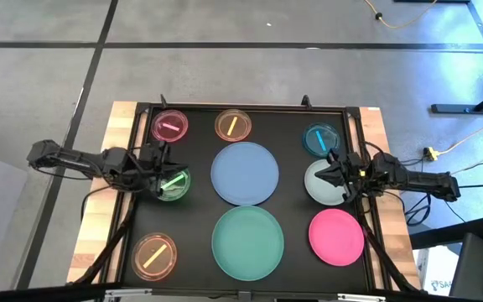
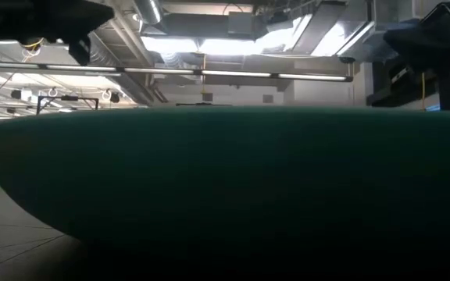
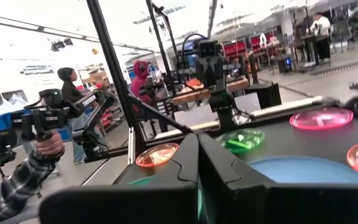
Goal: Stack plastic plates
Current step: Stack the green plate on top of the blue plate
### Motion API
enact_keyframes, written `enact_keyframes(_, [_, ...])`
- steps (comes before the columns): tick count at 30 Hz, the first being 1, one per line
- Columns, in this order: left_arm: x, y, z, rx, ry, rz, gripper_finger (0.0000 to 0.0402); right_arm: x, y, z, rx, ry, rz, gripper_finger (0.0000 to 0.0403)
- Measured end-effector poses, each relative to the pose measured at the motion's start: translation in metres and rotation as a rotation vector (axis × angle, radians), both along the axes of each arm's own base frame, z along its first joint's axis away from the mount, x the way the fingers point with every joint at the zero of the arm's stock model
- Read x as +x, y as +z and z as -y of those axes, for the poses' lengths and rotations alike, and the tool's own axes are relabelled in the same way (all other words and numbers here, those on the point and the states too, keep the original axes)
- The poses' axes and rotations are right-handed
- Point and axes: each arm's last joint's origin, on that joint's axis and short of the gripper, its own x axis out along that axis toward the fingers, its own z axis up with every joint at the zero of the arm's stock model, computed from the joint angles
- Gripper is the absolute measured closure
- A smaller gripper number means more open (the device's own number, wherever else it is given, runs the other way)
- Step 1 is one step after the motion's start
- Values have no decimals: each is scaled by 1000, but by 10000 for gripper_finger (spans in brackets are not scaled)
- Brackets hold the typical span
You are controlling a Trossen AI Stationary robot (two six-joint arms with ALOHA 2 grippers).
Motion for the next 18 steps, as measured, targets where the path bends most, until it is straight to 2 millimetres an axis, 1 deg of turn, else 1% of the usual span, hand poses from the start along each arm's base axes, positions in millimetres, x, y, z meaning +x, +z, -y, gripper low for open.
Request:
enact_keyframes(5, [27, 16, 4, 12, -5, -84, 401, -4, 15, 0, -52, -15, 37, 402])
enact_keyframes(11, [64, 28, 9, 26, -7, -185, 400, -3, 29, 1, -126, -72, 55, 402])
enact_keyframes(14, [86, 33, 12, 27, -3, -279, 400, 4, 30, 3, -164, -114, 18, 402])
enact_keyframes(18, [115, 43, 19, 20, -6, -406, 400, 21, 32, 4, -234, -149, -29, 402])
